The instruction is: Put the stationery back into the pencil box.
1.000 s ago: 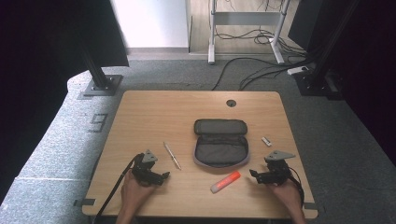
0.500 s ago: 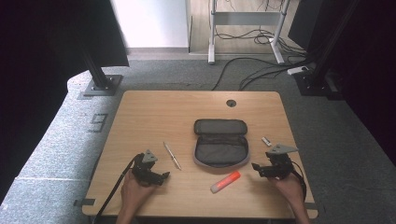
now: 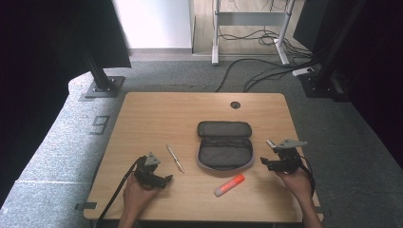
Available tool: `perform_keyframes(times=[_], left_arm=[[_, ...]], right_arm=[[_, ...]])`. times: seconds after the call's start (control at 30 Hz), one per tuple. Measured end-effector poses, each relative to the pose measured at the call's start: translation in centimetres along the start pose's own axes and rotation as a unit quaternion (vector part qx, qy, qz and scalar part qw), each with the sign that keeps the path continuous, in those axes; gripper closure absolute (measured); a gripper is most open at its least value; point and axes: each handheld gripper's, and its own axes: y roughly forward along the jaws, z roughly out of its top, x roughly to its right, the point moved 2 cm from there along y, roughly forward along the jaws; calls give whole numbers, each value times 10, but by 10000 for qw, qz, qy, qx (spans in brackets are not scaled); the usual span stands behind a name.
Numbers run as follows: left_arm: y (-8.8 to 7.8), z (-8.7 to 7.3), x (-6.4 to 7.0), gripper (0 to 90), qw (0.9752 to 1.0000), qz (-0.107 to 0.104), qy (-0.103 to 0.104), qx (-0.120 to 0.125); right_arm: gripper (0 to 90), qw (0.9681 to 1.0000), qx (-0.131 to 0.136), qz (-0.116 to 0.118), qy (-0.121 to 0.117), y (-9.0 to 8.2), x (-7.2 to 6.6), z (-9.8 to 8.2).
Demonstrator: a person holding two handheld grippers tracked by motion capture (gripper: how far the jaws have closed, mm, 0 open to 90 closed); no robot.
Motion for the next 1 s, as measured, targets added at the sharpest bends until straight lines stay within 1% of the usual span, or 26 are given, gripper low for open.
perform_keyframes(times=[0.13,0.2,0.27,0.3,0.4,0.43,0.6,0.77,0.83,0.87,1.0], left_arm=[[0,0,0,0,10000,-4,0,2],[0,0,0,0,10000,-4,-1,2],[0,0,0,0,10000,1,0,0],[0,0,0,0,10000,-3,-1,2],[0,0,0,0,10000,-3,-2,3],[0,0,0,0,10000,-2,-2,3],[0,0,0,0,10000,2,-2,1],[0,0,0,0,10000,-2,-4,4],[0,0,0,0,10000,-3,-3,2],[0,0,0,0,10000,-2,-3,3],[0,0,0,0,10000,-3,-3,3]], right_arm=[[308,10000,-69,-43,51,3,7,4],[343,9999,-74,-51,82,5,12,6],[350,9999,-76,-54,104,6,14,7],[382,9998,-93,-89,130,8,18,9],[402,9998,-102,-101,156,9,22,10],[429,9997,-114,-123,186,11,26,12],[488,9995,-182,-143,230,16,36,14],[520,9989,-308,-248,259,24,47,14],[524,9988,-306,-276,270,25,48,14],[535,9984,-345,-305,329,30,54,12],[551,9979,-400,-321,394,37,61,10]])
